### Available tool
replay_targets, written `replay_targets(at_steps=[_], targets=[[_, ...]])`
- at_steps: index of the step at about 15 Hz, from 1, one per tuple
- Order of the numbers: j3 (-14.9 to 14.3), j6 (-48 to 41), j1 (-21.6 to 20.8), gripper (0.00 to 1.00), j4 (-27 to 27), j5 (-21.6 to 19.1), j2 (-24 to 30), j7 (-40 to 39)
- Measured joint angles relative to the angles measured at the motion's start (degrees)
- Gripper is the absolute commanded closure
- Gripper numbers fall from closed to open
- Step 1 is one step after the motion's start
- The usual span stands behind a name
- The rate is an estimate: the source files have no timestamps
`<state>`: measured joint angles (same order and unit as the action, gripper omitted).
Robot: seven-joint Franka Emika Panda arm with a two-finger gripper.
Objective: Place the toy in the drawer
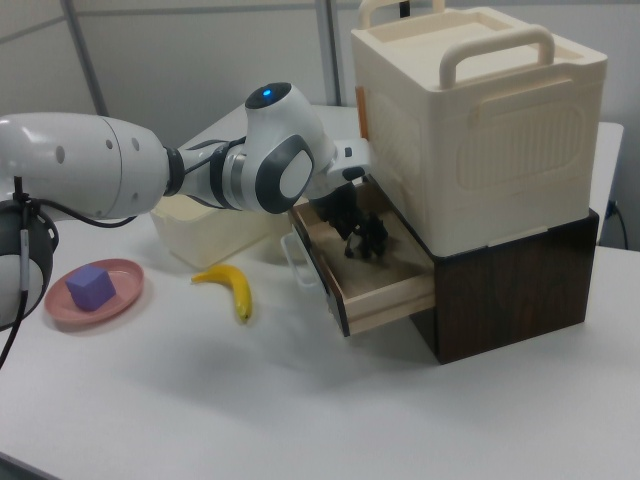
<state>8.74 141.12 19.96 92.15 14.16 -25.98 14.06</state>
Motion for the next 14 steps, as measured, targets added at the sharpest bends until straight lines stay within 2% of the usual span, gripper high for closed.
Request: replay_targets(at_steps=[4, 7, 10, 14], targets=[[0.6, -6.0, 0.0, 0.0, -0.2, -3.9, 2.8, 0.1], [2.4, -14.1, -0.1, 0.0, -0.3, -5.3, 6.4, 0.5], [3.7, -22.1, -0.2, 0.0, -0.4, -8.8, 10.2, 2.3], [3.9, -34.1, -1.5, 0.0, -0.4, -9.7, 16.8, 2.0]])
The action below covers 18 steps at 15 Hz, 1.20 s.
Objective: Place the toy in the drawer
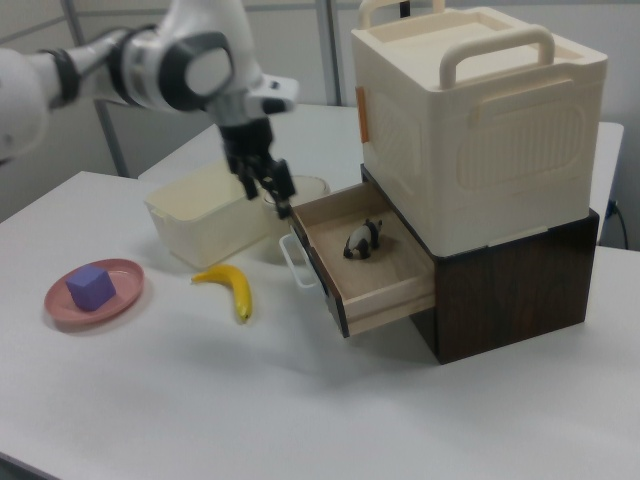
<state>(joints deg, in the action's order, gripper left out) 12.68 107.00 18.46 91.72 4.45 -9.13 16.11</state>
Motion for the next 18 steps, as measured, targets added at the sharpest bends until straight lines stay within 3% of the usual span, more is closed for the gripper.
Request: replay_targets(at_steps=[4, 7, 11, 13, 18], targets=[[0.2, -12.4, -5.3, 0.0, 1.2, -1.0, 7.0, -7.4], [-0.7, -13.6, -8.4, 0.0, 3.4, -2.9, 10.4, -9.2], [-5.4, -12.3, -11.1, 0.0, 4.3, -3.4, 9.9, -11.7], [-7.2, -11.2, -11.1, 0.0, 4.3, -5.5, 9.4, -13.9], [-8.3, -11.1, -10.7, 0.0, 4.3, -8.3, 9.3, -16.8]])
